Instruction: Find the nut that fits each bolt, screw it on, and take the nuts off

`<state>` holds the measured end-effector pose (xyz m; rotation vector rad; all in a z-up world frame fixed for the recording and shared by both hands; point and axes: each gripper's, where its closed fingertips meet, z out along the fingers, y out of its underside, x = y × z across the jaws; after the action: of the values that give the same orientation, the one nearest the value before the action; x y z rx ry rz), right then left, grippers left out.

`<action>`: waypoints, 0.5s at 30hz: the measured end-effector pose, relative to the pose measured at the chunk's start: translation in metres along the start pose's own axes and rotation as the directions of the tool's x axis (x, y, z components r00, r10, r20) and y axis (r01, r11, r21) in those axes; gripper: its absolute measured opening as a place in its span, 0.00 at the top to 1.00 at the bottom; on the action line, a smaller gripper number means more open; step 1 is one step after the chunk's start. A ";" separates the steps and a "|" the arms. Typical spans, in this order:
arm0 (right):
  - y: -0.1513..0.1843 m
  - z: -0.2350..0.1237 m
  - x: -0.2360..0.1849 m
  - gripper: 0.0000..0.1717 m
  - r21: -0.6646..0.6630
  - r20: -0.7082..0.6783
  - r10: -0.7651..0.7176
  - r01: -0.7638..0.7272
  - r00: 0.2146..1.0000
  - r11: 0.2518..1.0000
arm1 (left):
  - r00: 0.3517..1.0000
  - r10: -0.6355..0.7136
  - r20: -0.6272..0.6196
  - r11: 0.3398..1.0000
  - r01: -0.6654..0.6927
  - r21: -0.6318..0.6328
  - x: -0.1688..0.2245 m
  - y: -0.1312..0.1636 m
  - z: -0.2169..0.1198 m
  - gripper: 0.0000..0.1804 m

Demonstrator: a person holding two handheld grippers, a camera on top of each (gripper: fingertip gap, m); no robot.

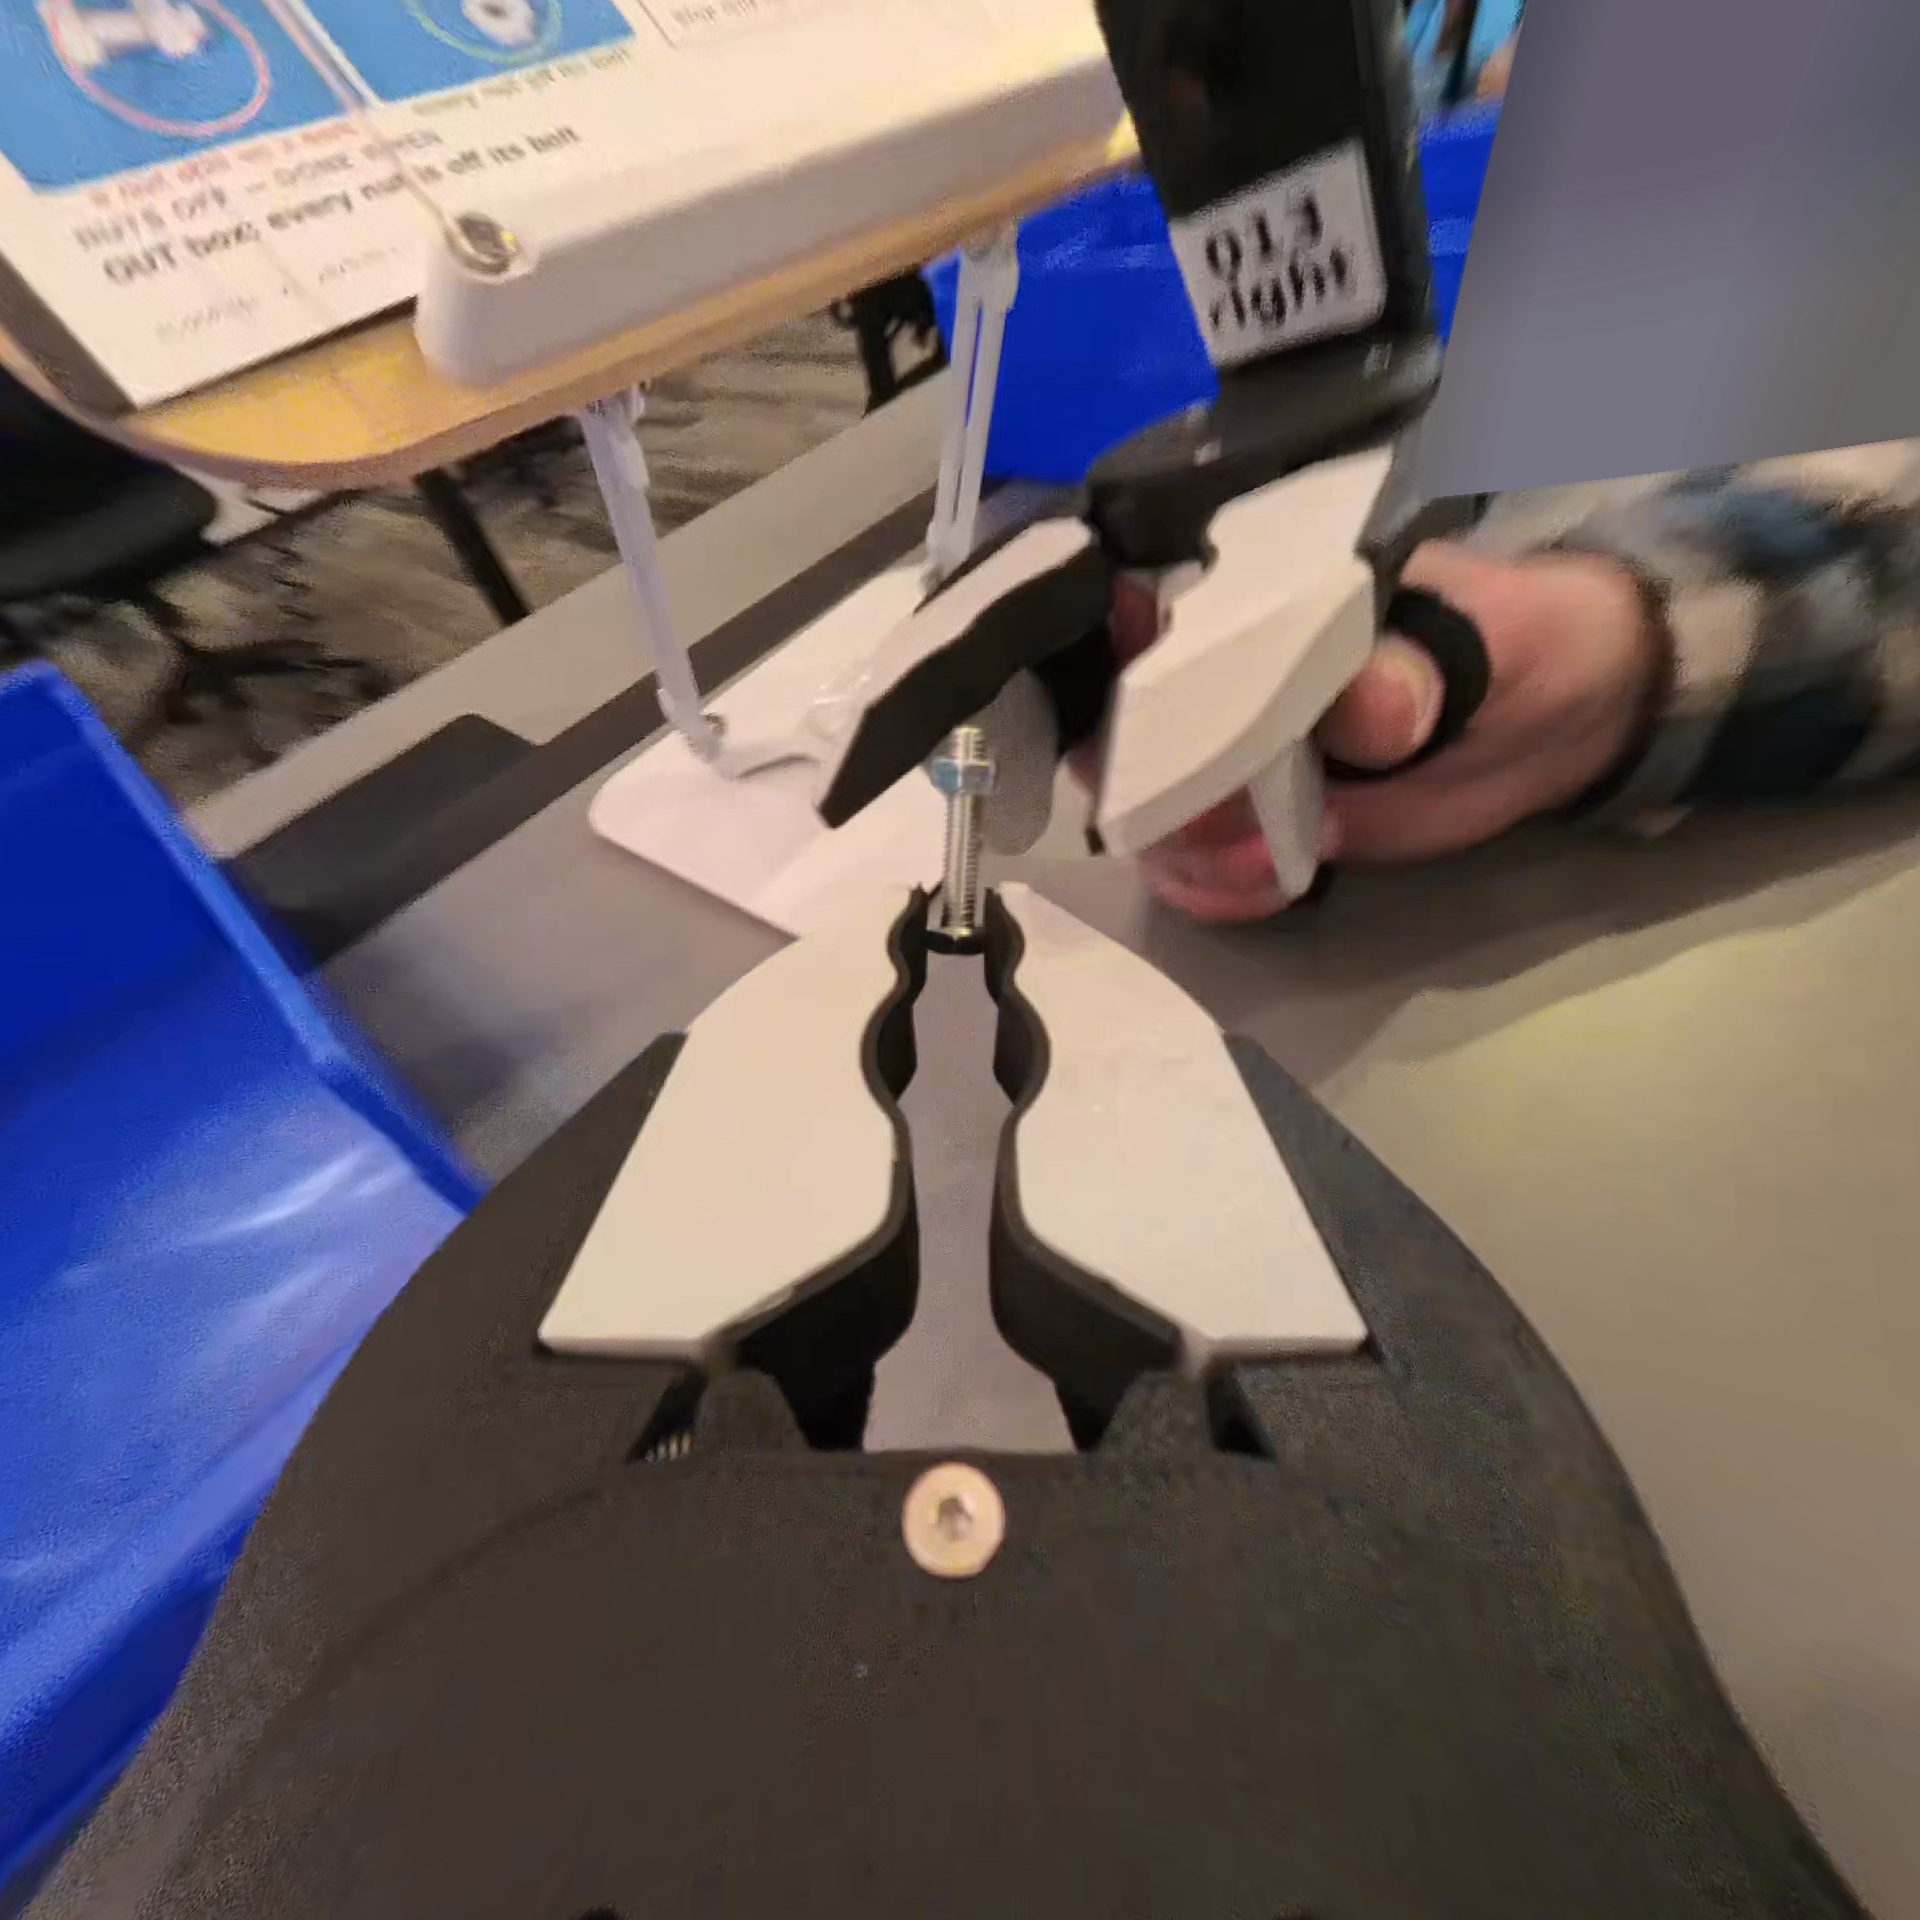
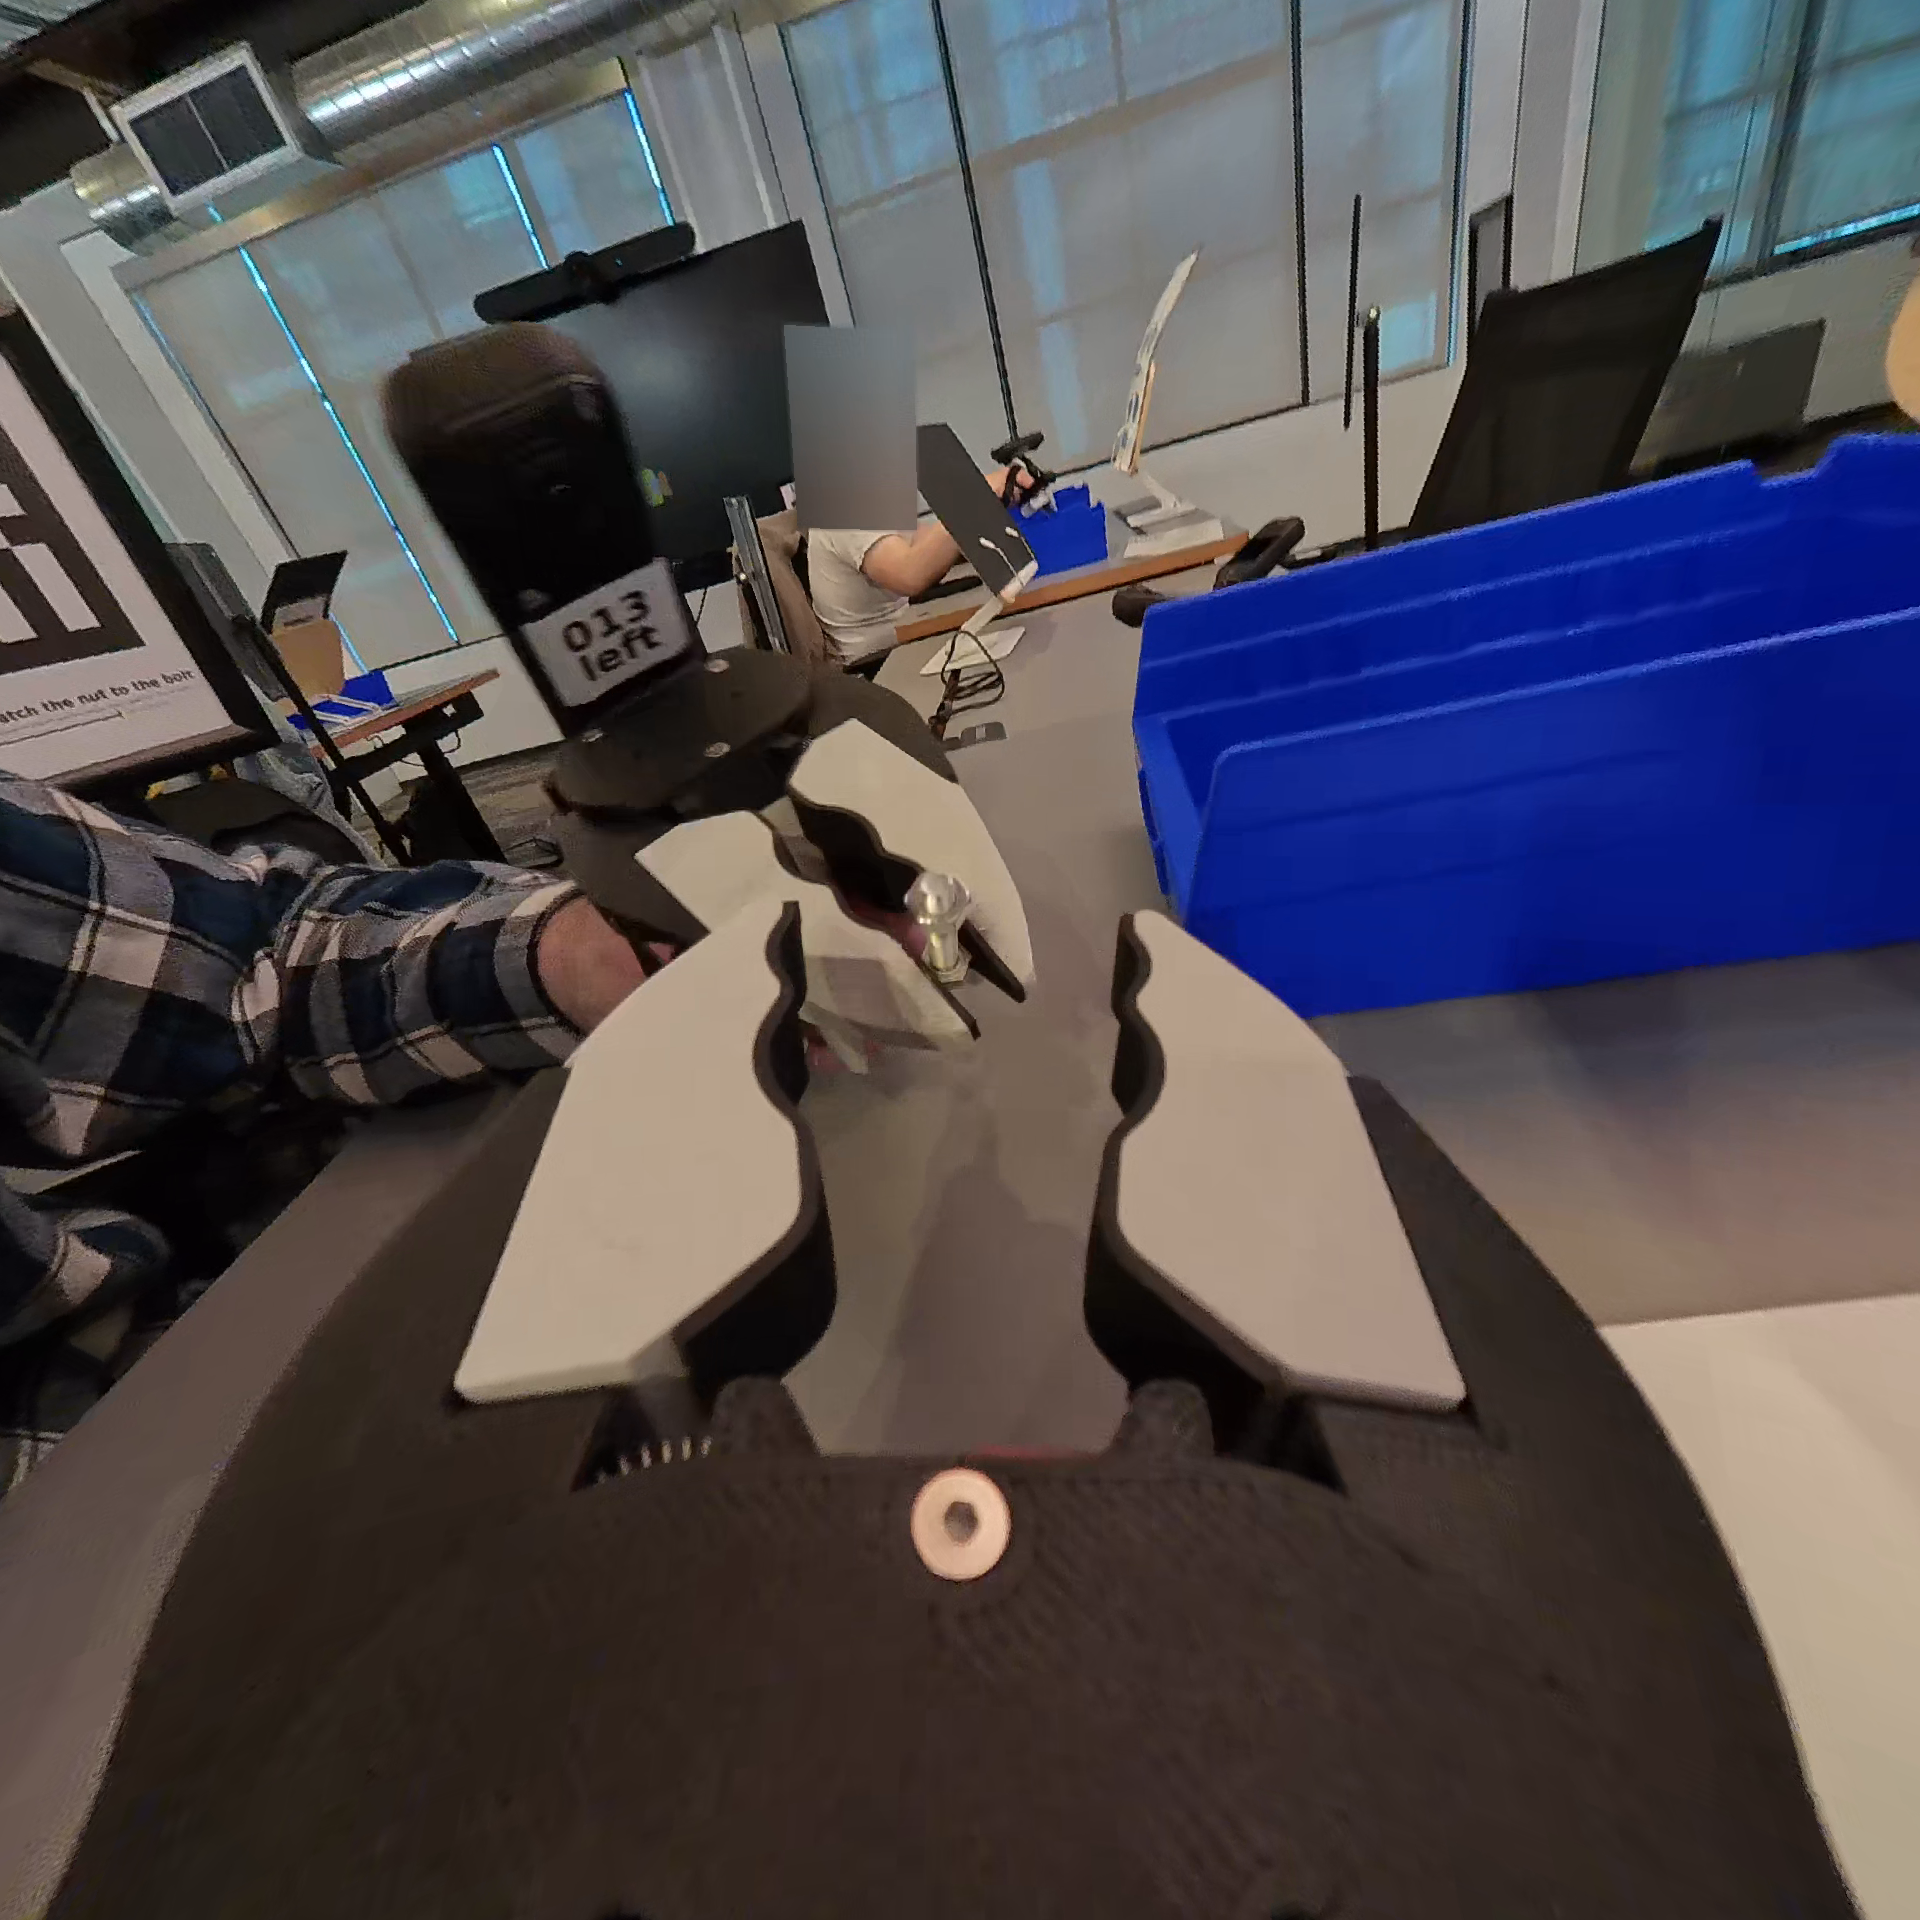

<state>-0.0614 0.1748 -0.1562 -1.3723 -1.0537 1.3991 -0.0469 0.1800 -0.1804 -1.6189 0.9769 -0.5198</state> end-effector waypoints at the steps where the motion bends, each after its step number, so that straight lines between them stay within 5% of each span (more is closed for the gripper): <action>1: -0.002 0.000 -0.001 0.65 0.013 0.005 -0.009 0.009 1.000 1.000 | 0.998 -0.058 -0.034 0.998 0.059 0.030 0.001 -0.003 -0.001 0.95; 15: -0.010 -0.004 0.004 0.64 0.081 -0.003 0.014 -0.014 1.000 0.997 | 0.954 -0.189 -0.234 0.967 0.222 0.125 0.026 -0.017 0.000 0.95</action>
<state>-0.0571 0.1811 -0.1473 -1.3255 -0.9760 1.4338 -0.0266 0.1599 -0.1686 -1.5577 0.9106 -0.9118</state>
